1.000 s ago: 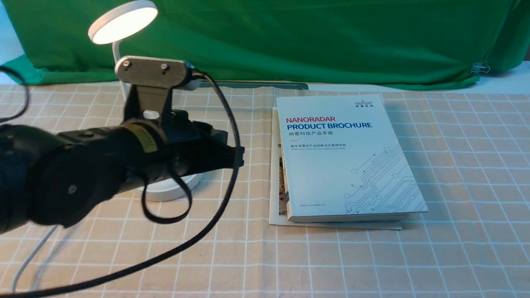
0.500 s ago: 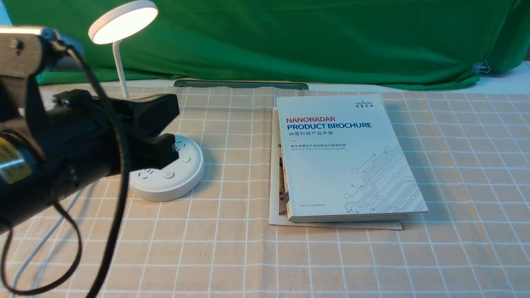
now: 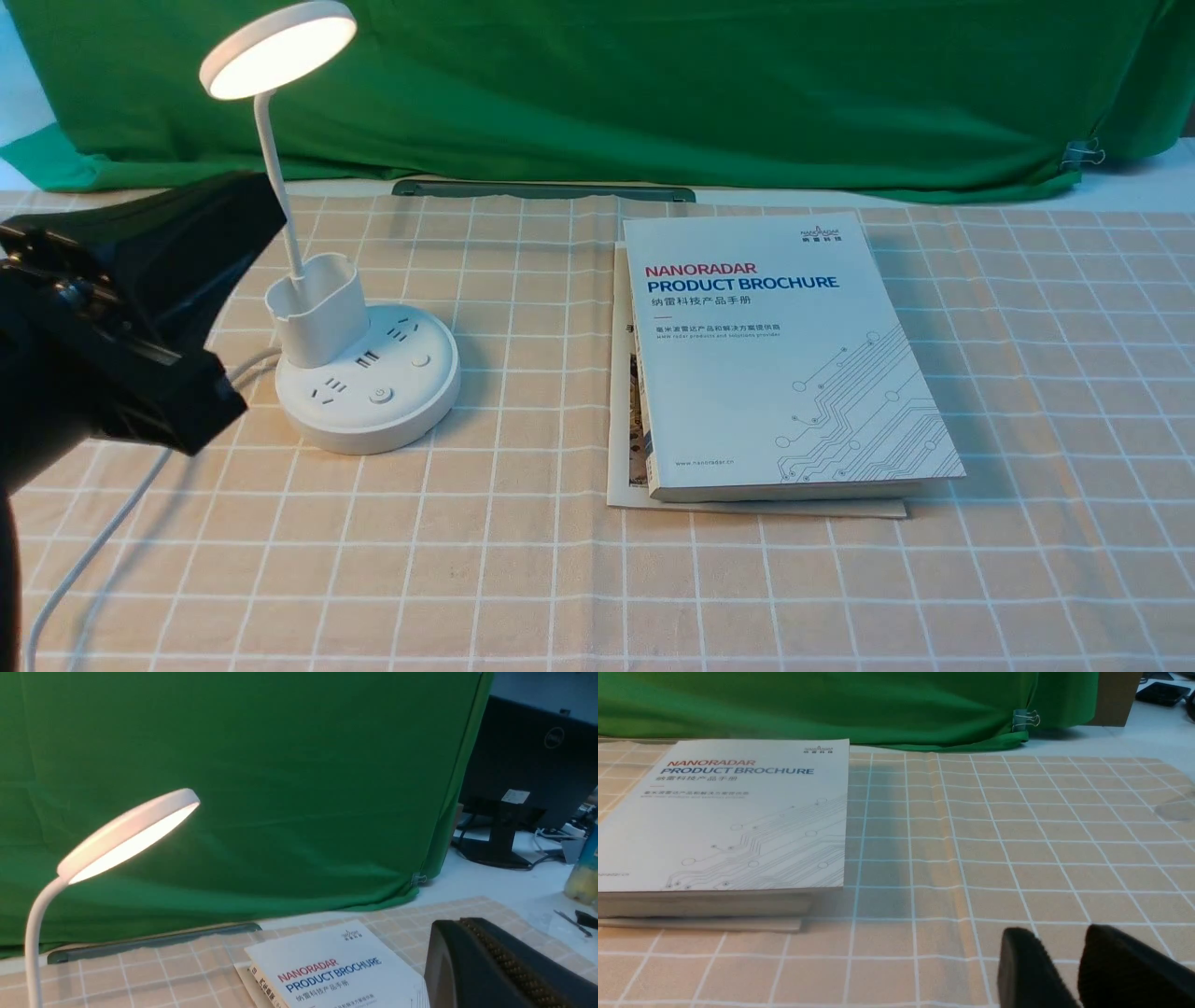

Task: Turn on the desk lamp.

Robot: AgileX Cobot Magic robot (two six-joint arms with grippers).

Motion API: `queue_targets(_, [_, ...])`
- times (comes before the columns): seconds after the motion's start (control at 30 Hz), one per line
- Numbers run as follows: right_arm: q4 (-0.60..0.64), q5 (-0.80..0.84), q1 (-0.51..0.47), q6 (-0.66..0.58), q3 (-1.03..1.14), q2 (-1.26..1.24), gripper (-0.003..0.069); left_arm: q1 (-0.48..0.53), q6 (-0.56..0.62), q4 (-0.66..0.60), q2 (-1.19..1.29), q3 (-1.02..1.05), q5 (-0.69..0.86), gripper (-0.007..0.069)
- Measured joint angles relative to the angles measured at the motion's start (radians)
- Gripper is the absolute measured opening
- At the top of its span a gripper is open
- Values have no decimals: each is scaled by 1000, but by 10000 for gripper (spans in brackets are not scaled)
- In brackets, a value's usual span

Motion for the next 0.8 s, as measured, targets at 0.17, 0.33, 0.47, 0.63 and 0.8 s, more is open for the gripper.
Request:
queue_targets(0.17, [0, 0, 0, 0, 0, 0, 241, 0, 1, 10, -15, 28, -43, 1])
queue_targets(0.33, [0, 0, 0, 0, 0, 0, 241, -1, 2, 52, -51, 39, -61, 1])
queue_targets(0.47, [0, 0, 0, 0, 0, 0, 241, -1, 4, 83, -100, 39, -63, 1])
queue_targets(0.63, [0, 0, 0, 0, 0, 0, 241, -1, 4, 97, -176, 39, -63, 1])
queue_targets(0.8, [0, 0, 0, 0, 0, 0, 241, -1, 9, 100, -268, 39, -63, 1])
